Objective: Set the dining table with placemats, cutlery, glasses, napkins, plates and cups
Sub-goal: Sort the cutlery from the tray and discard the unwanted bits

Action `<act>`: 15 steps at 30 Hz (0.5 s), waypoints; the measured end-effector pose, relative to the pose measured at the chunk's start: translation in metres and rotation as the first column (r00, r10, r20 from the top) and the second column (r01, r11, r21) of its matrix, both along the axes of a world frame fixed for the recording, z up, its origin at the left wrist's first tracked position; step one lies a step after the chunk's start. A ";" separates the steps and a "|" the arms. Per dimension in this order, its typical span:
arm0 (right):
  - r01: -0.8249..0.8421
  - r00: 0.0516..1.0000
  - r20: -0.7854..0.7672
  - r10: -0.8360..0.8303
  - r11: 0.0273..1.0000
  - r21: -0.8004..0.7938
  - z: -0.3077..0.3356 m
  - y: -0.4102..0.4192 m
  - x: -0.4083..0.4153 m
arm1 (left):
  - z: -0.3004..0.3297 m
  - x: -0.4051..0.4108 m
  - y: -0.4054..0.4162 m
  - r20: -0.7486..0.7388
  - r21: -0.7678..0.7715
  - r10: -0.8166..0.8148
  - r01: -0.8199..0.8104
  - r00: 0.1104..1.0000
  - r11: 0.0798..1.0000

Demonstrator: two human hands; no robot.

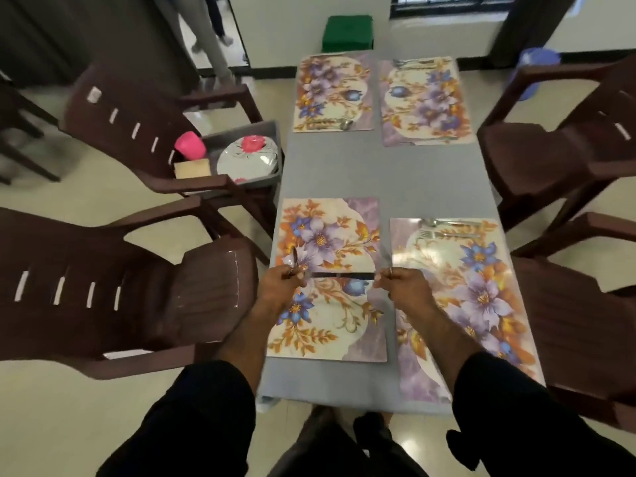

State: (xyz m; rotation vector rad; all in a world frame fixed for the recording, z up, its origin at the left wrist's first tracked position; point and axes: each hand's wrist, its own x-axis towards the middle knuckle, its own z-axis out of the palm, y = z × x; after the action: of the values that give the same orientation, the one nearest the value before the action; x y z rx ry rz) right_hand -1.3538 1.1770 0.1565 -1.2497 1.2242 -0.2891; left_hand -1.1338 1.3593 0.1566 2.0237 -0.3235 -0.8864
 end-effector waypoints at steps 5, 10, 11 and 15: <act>-0.249 0.953 -0.240 0.185 0.929 -0.275 -0.022 -0.031 0.028 | -0.021 0.020 -0.021 0.346 0.229 -0.197 0.122 0.917 0.966; -0.448 0.862 -0.433 0.263 0.796 -0.408 -0.035 -0.065 0.060 | -0.038 0.053 -0.056 0.425 0.305 -0.282 0.157 0.860 0.939; -0.459 0.854 -0.449 0.263 0.786 -0.414 -0.037 -0.072 0.070 | -0.040 0.062 -0.064 0.428 0.310 -0.282 0.154 0.859 0.938; -0.444 0.852 -0.473 0.225 0.789 -0.425 -0.047 -0.105 0.111 | -0.042 0.097 -0.101 0.435 0.279 -0.244 0.128 0.867 0.952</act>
State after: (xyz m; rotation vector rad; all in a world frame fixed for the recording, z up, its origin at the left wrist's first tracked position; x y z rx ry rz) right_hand -1.2431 1.0724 0.1099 -2.0651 1.2679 -0.0918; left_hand -1.0371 1.2585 0.1146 2.4604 -0.7203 -0.5574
